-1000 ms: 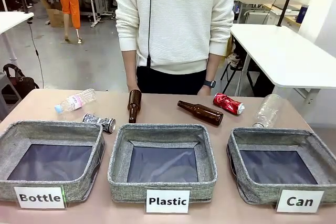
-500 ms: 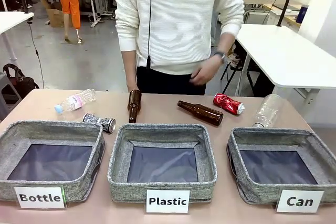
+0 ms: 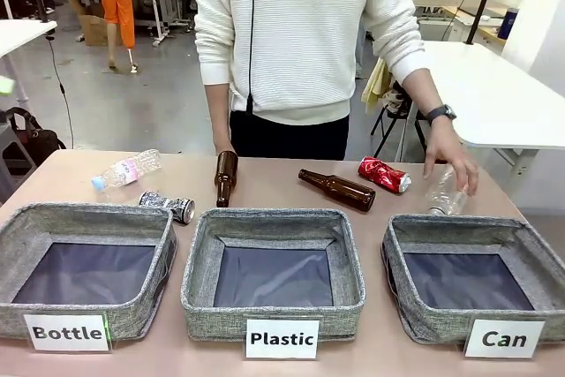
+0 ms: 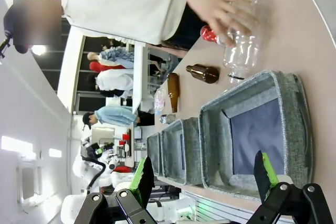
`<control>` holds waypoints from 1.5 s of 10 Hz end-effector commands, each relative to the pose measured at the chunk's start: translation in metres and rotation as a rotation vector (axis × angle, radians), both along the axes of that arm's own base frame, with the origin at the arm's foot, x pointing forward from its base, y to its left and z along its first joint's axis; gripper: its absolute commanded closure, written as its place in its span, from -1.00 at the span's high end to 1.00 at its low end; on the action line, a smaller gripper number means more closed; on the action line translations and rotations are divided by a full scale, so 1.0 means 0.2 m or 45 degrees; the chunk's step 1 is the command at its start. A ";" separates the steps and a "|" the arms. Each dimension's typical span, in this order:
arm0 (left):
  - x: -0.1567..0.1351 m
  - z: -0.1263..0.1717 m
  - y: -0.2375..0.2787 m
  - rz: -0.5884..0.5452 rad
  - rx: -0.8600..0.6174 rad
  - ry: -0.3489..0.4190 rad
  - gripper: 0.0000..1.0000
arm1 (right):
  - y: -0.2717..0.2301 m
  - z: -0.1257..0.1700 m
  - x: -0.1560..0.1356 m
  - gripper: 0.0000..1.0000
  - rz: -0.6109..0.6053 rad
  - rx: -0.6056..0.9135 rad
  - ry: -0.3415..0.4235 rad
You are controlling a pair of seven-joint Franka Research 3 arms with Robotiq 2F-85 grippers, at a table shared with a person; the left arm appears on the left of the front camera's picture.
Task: Sort the can waste into the basket.
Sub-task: Pick up the can waste from the table and place it in the right Fabric basket.
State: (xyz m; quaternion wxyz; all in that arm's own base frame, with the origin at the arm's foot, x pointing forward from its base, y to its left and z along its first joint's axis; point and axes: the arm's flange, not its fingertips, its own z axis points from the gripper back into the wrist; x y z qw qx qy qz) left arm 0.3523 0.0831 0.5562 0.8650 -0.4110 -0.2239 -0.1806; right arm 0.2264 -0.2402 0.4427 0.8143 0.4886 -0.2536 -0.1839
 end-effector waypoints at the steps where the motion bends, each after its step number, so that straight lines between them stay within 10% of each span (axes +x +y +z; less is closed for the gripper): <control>1: 0.26 0.03 -0.15 -0.269 0.348 -0.094 1.00 | -0.01 0.01 0.01 1.00 0.002 0.011 -0.041; 6: 0.55 -0.11 -0.83 -0.689 1.248 -0.550 1.00 | -0.01 0.01 0.01 1.00 0.002 0.011 -0.041; 8: 0.58 -0.19 -0.90 -0.783 1.216 -0.513 1.00 | -0.01 0.01 0.01 1.00 0.002 0.011 -0.041; 9: 0.58 -0.13 -0.86 -0.560 1.065 -0.376 1.00 | -0.01 0.01 0.01 1.00 0.002 0.011 -0.041; 10: 0.59 -0.15 -0.97 -0.816 1.237 -0.478 1.00 | -0.01 0.01 0.01 1.00 0.002 0.011 -0.041; 12: 0.60 -0.17 -0.93 -0.744 1.205 -0.448 1.00 | -0.01 0.01 0.01 1.00 0.002 0.011 -0.041; 15: 0.74 -0.16 -0.69 -1.045 1.096 -0.565 1.00 | -0.01 0.01 0.01 1.00 0.002 0.011 -0.041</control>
